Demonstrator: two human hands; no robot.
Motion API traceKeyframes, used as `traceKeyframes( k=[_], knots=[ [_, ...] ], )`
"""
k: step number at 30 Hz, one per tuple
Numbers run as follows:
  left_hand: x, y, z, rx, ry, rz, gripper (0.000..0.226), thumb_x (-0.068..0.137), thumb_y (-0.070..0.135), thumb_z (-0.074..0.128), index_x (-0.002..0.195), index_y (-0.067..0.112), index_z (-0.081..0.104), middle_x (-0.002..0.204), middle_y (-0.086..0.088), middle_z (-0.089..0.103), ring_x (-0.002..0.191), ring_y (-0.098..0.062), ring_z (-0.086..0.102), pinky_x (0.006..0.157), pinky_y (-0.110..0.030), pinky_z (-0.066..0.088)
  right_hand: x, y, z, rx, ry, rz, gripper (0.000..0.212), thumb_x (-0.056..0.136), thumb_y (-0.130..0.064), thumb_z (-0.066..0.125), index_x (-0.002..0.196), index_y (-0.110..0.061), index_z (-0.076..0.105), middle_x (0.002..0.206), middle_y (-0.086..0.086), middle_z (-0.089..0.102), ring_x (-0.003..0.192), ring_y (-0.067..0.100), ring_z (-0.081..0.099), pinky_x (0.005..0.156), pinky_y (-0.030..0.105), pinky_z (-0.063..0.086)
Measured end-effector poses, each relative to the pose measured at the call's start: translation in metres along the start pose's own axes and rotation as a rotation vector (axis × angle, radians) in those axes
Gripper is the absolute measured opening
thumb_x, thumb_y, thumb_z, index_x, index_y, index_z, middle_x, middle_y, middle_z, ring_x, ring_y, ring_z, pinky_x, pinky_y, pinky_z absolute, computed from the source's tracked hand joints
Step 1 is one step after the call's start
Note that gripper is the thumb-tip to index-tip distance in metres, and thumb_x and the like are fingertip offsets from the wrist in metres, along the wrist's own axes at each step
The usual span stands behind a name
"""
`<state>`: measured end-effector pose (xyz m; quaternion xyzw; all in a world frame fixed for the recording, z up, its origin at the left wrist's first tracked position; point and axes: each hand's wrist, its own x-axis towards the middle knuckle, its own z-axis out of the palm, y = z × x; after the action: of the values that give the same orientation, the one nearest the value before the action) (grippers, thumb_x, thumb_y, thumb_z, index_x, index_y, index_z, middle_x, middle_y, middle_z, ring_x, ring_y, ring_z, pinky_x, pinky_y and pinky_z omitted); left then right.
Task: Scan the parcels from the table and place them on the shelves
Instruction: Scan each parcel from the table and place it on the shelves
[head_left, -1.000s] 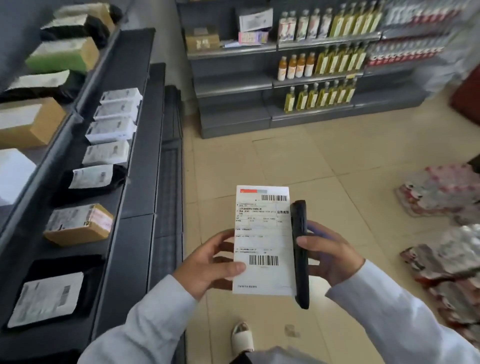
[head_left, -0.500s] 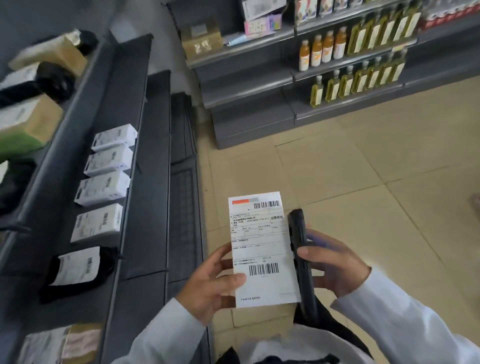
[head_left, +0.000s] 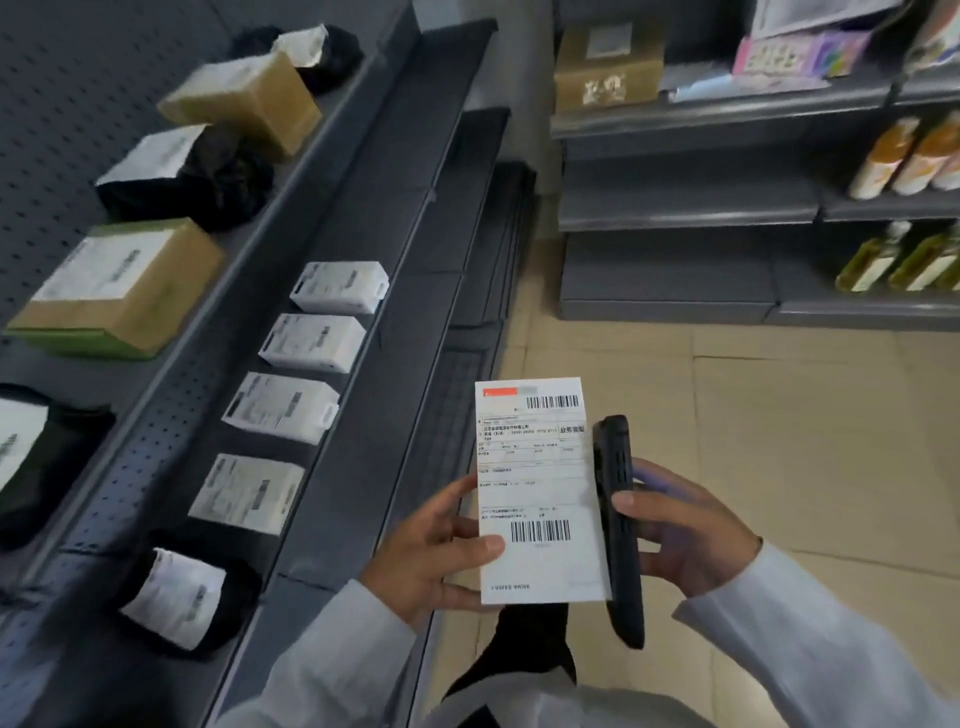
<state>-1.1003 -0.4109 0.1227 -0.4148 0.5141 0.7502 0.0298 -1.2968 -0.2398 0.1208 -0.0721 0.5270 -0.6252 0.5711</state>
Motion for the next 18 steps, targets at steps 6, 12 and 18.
traceKeyframes(
  k=[6,12,18],
  knots=[
    [0.122,0.090,-0.030,-0.145,-0.018,0.015,0.072,0.068,0.017,0.081,0.133,0.031,0.056,0.121,-0.016,0.068,0.108,-0.035,0.068,0.077,-0.056,0.057,0.109,-0.088,0.003,0.019,0.211,0.002,0.068,0.036,-0.030,0.086,0.104,-0.022,0.078,0.095,0.010,0.075,0.084,0.030,0.072,0.077,0.052,0.059],
    [0.231,0.204,-0.047,-0.200,-0.074,0.049,0.065,0.073,0.015,0.082,0.132,0.023,0.054,0.113,-0.011,0.073,0.105,-0.033,0.069,0.070,-0.047,0.058,0.196,-0.193,0.018,-0.101,0.286,-0.101,0.098,0.026,-0.036,0.094,0.119,-0.018,0.070,0.099,0.011,0.077,0.099,0.038,0.069,0.087,0.060,0.057],
    [0.300,0.271,-0.067,-0.300,0.088,0.153,0.052,0.083,0.005,0.074,0.123,0.034,0.056,0.111,-0.008,0.073,0.102,-0.030,0.070,0.067,-0.047,0.060,0.300,-0.253,0.029,-0.042,0.269,-0.067,0.130,0.010,-0.041,0.099,0.129,-0.007,0.060,0.100,0.012,0.076,0.092,0.033,0.066,0.080,0.057,0.059]
  ],
)
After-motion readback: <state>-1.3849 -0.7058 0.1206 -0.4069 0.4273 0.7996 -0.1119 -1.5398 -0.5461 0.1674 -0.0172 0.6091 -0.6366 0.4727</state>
